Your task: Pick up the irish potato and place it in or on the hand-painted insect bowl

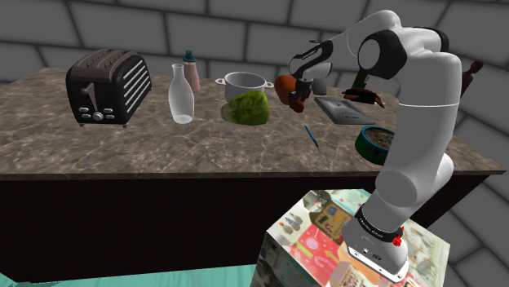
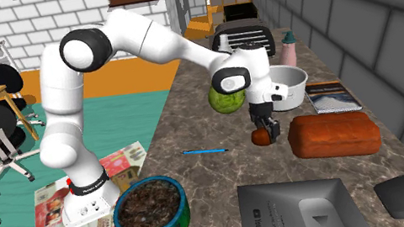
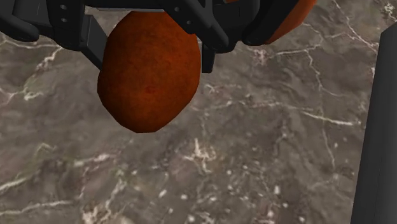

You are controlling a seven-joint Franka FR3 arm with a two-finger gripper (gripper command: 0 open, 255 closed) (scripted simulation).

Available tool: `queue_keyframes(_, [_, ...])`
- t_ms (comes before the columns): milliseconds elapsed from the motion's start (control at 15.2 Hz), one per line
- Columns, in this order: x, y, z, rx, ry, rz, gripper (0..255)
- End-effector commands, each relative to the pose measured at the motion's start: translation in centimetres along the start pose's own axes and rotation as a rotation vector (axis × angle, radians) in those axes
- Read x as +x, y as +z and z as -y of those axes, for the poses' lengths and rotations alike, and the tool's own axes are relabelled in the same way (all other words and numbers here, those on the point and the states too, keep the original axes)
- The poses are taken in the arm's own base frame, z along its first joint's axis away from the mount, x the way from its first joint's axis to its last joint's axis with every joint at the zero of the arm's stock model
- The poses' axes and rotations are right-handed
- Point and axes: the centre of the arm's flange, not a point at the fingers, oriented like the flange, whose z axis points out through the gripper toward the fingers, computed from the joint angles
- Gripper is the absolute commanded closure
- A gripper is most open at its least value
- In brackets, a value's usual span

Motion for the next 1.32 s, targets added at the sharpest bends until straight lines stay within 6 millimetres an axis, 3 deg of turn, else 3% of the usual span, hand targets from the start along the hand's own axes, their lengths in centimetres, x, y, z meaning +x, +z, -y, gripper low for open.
queue_keyframes(0, [0.1,-1.1,-0.1,0.0,0.0,0.0,255])
queue_keyframes(1254, [1.3,-11.0,-1.0,0.0,0.0,0.0,255])
